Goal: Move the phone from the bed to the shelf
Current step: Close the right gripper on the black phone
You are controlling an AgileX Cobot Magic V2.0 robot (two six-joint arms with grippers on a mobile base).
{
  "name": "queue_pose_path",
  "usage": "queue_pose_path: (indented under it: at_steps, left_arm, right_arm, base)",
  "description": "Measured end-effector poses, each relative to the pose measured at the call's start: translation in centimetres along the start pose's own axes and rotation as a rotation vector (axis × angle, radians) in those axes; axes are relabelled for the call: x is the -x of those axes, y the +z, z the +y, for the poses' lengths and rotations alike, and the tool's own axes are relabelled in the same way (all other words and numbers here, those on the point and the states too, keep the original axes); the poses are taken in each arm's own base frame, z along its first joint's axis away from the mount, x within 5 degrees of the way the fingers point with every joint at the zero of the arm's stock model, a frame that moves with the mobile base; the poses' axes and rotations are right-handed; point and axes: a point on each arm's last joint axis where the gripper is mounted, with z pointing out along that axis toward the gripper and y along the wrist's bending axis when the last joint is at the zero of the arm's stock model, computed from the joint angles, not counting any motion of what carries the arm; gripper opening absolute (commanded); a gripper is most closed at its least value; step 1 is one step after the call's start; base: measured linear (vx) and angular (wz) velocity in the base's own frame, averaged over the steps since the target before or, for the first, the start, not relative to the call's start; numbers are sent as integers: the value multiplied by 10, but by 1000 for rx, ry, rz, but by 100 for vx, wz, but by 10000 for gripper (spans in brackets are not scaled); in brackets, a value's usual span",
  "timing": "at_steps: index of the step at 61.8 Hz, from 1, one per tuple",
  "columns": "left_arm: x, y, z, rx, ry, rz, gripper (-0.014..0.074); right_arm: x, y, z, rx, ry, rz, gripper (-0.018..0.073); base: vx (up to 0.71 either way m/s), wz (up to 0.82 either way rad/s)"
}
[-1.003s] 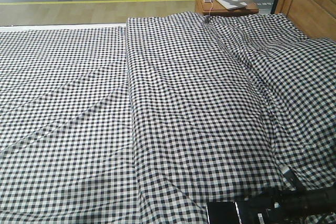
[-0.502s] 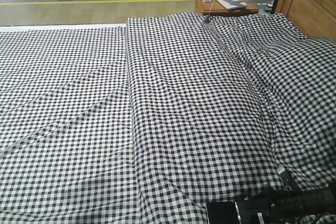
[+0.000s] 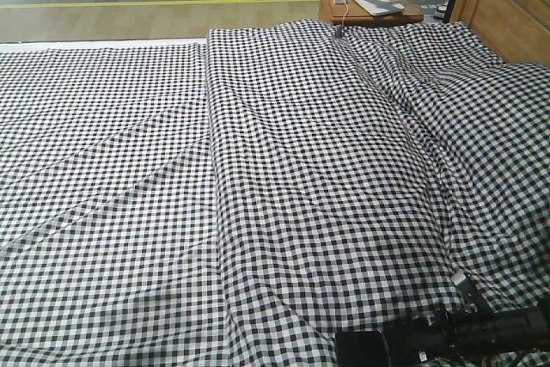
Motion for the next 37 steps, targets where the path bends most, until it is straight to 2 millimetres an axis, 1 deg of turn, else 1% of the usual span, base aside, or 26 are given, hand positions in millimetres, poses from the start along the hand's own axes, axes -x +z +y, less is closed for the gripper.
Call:
queue_pose_path:
  at_steps: [22,32,37]
  left_arm:
    - [0,0,0,0,0,0,1]
    - [0,0,0,0,0,0,1]
    - [0,0,0,0,0,0,1]
  right_arm:
    - [-1,-1,11,120,-21,8,-5]
    - [0,-1,12,124,-5,9,-4]
    - [3,-7,17,115,-12,17,-4]
  base:
    - [0,0]
    - [0,0]
    - [0,0]
